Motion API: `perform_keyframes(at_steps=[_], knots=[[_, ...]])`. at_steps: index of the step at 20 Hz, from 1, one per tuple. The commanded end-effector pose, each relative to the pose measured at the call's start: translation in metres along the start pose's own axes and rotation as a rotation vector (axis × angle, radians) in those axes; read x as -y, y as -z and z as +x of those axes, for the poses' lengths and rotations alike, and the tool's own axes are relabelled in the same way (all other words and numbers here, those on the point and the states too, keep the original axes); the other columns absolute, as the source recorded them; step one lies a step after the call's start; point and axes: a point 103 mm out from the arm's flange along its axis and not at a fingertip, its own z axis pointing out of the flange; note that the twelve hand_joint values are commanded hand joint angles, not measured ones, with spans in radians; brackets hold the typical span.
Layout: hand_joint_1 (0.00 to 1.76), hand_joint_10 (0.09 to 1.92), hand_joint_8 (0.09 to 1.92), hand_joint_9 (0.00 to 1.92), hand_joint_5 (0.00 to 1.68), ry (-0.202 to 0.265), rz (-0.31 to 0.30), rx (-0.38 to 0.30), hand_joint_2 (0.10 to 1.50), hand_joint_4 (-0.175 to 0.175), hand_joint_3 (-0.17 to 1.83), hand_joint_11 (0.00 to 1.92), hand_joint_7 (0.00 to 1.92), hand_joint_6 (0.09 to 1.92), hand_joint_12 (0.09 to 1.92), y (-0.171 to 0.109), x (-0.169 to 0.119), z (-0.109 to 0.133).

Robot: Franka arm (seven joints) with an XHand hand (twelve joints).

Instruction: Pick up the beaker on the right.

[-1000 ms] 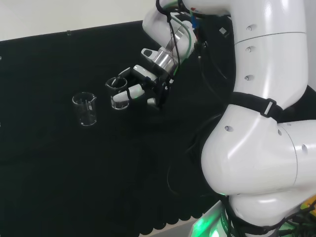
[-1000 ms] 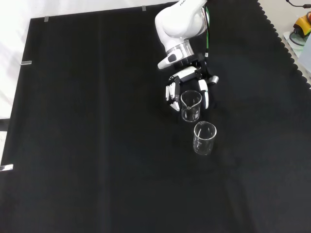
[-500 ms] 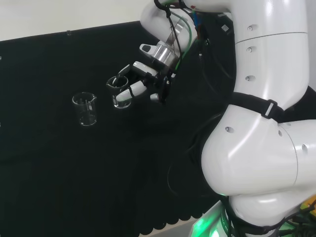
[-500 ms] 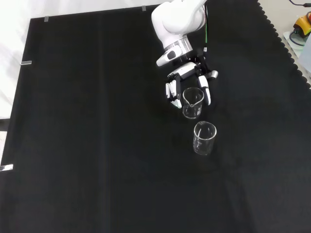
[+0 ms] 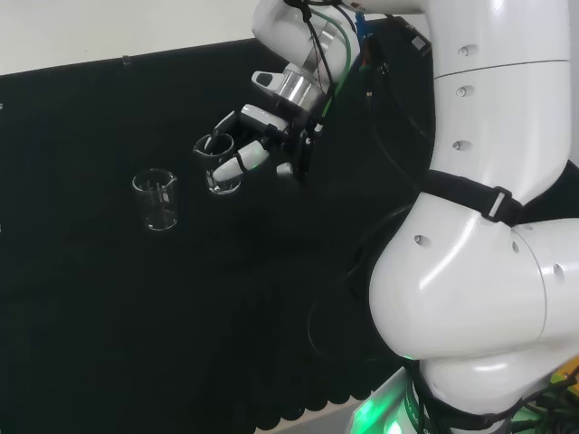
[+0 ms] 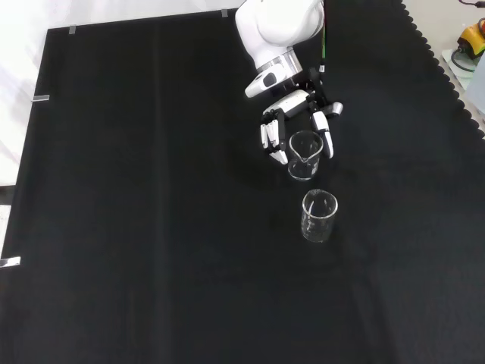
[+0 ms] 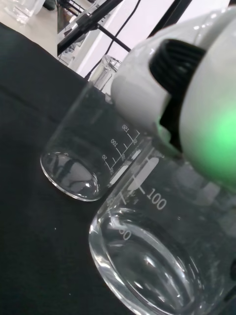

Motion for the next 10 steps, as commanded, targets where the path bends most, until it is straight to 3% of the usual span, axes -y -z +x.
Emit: perform_keyframes(at_steps=[1,10], knots=[[1.42,0.09,0.44,1.42,1.33,-0.002,0.025,0.018,0.89,-0.175,0.11,1.09,1.45,0.39,0.82,0.003,0.003,0.009],[1.42,0.09,0.44,1.42,1.33,0.006,0.045,0.039,0.89,-0.175,0.11,1.10,1.45,0.39,0.82,0.007,0.003,0.023]])
